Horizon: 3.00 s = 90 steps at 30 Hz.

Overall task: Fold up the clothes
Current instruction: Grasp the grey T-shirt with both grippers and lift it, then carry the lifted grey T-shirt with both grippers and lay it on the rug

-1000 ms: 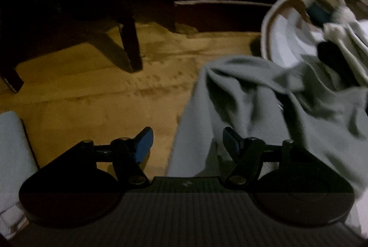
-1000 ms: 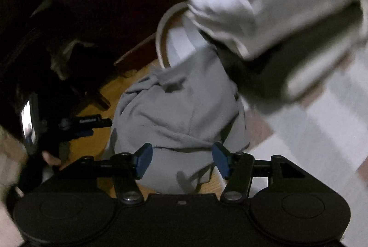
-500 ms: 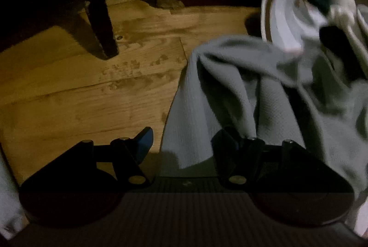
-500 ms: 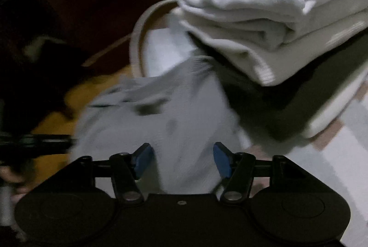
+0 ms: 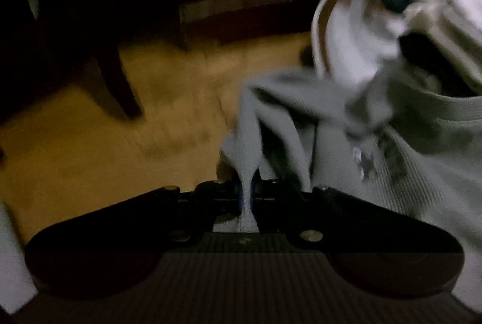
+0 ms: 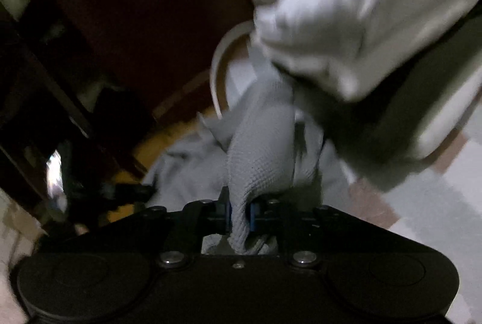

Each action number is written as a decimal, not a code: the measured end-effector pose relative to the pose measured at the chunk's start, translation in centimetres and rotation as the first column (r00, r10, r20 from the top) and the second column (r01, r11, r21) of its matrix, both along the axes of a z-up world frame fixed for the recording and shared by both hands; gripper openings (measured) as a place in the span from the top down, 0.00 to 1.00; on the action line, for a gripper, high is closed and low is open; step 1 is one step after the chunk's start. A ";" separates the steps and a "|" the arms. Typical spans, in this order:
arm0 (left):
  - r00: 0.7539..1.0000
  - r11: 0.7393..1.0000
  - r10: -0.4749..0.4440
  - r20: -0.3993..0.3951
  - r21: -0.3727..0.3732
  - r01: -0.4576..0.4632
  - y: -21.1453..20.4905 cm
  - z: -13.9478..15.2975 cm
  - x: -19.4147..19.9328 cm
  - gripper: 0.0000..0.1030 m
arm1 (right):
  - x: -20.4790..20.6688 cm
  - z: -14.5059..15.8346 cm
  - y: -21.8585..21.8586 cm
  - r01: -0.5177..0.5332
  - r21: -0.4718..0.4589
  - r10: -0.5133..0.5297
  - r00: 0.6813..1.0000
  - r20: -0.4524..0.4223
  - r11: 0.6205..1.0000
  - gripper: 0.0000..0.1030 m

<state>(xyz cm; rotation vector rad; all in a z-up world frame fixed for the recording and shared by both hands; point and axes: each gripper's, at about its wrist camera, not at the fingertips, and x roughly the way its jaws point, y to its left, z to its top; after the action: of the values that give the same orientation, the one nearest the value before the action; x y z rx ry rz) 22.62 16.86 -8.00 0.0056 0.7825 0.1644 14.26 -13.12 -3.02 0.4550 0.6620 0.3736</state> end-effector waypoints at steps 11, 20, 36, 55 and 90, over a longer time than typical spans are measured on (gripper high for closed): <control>0.839 0.980 -0.195 0.509 0.071 0.186 -7.0 14.7 -9.7 0.97 | -13.9 12.0 -5.0 0.267 -0.215 -0.214 0.946 0.243 0.939 0.88; 0.666 0.899 -0.342 0.663 0.025 0.437 -14.0 23.1 -15.3 0.97 | -24.6 18.4 -12.0 0.428 -0.344 -0.350 0.898 0.267 0.836 0.88; 0.555 0.797 -0.524 0.646 0.142 0.588 -24.2 24.6 -22.9 0.97 | -37.3 19.2 -26.0 0.546 -0.411 -0.470 0.838 0.279 0.730 0.89; 0.580 0.573 -0.809 0.095 -0.088 0.815 -37.1 3.2 -13.6 0.51 | -31.3 0.4 -36.8 0.637 -0.433 -0.711 0.703 -0.012 0.637 0.56; 0.454 0.457 -0.888 0.072 0.042 0.888 -35.0 -0.5 -17.4 0.95 | -35.4 -3.1 -25.8 0.573 -0.233 -0.582 0.813 0.034 0.786 0.95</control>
<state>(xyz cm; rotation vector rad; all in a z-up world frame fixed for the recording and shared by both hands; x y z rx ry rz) 5.27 -18.15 -8.47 0.4156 0.6020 -0.8695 -21.17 -38.89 -6.12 0.4180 0.5619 -0.3012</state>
